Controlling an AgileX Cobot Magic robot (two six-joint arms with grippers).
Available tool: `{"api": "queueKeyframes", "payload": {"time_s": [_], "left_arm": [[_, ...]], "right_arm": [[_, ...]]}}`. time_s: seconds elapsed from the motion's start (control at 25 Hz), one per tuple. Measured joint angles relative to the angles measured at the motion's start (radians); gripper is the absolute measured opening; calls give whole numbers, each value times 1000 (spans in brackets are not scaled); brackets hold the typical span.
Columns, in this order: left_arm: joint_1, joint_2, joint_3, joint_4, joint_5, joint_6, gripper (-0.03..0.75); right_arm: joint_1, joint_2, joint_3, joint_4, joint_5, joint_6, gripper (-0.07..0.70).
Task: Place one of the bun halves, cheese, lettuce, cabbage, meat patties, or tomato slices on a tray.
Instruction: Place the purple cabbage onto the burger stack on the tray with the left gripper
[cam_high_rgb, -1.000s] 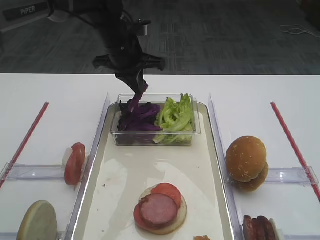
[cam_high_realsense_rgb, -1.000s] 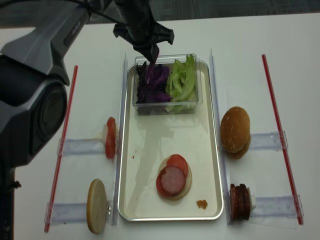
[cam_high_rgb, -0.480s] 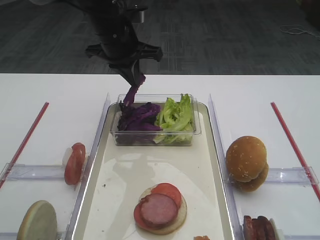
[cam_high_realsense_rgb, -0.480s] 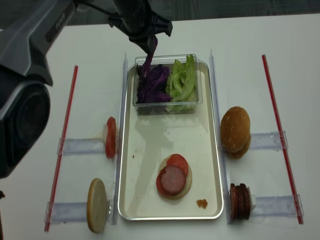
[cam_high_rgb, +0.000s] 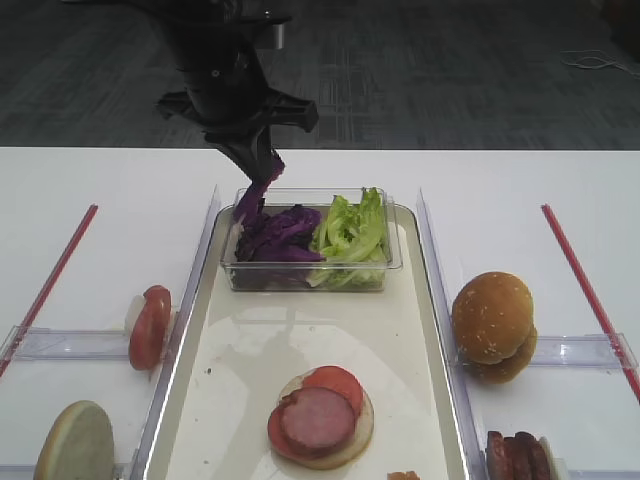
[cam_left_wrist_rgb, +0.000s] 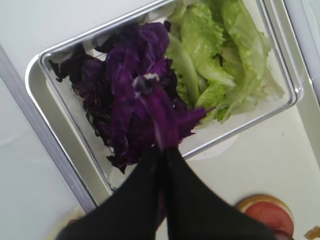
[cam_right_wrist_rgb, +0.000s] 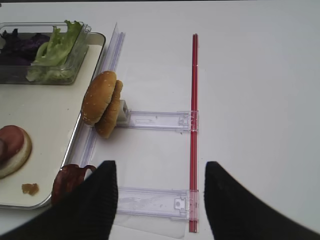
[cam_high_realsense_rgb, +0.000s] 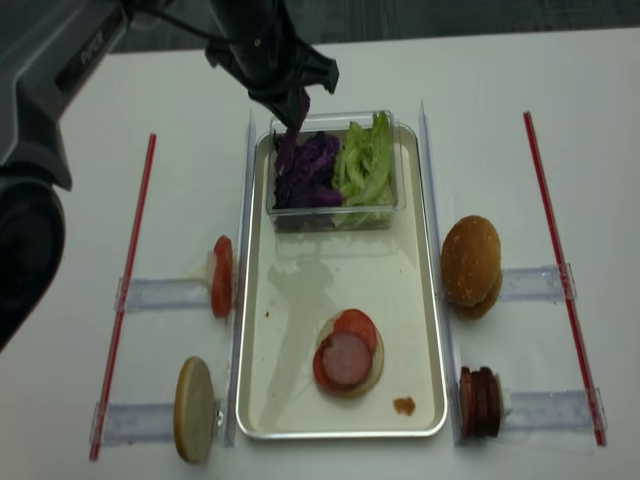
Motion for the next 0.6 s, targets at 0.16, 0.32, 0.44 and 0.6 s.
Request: {"api": "queueKeyframes", "payload": {"time_s": [0.16,0.32,0.44,0.6], "left_arm": [[-29,-30,50,28,0,15,22],[-58,-61,82,56,0,22,22],[-65,-72,97,46,-4,26,22],[-72,-94,147,46,-8,28,22]], "right_arm": [[0,0,0,0,0,0,401],[0,0,0,0,0,0,401],[0,0,0,0,0,0,401],[0,0,0,0,0,0,401]]}}
